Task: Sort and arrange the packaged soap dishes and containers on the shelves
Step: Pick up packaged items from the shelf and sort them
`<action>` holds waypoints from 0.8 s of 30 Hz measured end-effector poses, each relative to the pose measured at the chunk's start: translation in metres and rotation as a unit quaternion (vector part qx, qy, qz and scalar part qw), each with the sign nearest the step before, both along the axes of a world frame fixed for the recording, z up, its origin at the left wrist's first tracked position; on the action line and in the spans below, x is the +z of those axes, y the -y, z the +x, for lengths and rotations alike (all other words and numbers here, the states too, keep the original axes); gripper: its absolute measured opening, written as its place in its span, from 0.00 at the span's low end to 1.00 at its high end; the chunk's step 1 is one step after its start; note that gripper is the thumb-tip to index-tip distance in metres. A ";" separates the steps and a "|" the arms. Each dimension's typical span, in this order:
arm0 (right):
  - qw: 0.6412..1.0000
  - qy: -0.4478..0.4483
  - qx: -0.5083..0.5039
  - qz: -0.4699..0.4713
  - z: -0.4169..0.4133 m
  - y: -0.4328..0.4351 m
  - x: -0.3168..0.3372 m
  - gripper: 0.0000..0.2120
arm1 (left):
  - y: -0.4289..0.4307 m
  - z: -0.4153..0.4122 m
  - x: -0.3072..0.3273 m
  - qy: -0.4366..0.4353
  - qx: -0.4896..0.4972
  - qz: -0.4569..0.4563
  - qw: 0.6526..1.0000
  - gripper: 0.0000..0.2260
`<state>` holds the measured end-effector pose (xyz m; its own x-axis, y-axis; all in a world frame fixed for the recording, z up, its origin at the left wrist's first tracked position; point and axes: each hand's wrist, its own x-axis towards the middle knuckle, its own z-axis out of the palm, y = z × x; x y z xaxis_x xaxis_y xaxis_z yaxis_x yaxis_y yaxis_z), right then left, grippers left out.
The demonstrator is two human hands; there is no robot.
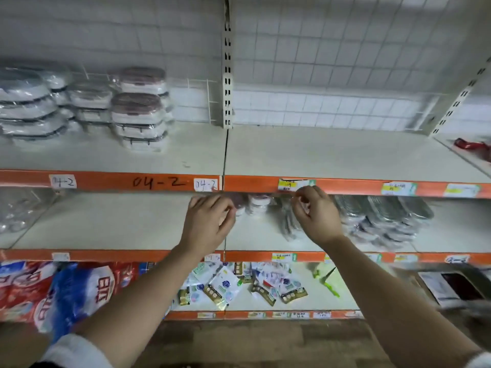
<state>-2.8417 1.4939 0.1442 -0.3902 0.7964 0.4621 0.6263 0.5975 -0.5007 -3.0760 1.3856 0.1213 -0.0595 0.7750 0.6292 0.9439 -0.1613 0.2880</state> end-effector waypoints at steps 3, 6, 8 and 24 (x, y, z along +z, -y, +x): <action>0.998 0.042 -0.009 -0.044 0.028 0.014 -0.036 0.07 | 0.010 0.035 -0.023 0.006 0.000 -0.052 0.999 0.11; 0.994 0.068 -0.004 -0.080 0.039 0.021 -0.075 0.10 | 0.011 0.051 -0.061 -0.028 0.023 -0.110 0.993 0.19; 0.992 0.087 0.004 -0.097 0.040 0.021 -0.097 0.11 | 0.008 0.054 -0.083 -0.040 0.038 -0.159 0.986 0.26; 0.981 0.155 0.035 -0.107 -0.034 -0.085 -0.234 0.17 | -0.112 -0.004 -0.238 -0.049 0.111 -0.229 0.966 0.30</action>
<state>-2.8755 1.5786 -0.0895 -0.5432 0.8285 0.1362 0.7299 0.5461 -0.4111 -3.0800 1.4973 -0.1167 -0.2131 0.9483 0.2352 0.9670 0.1703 0.1893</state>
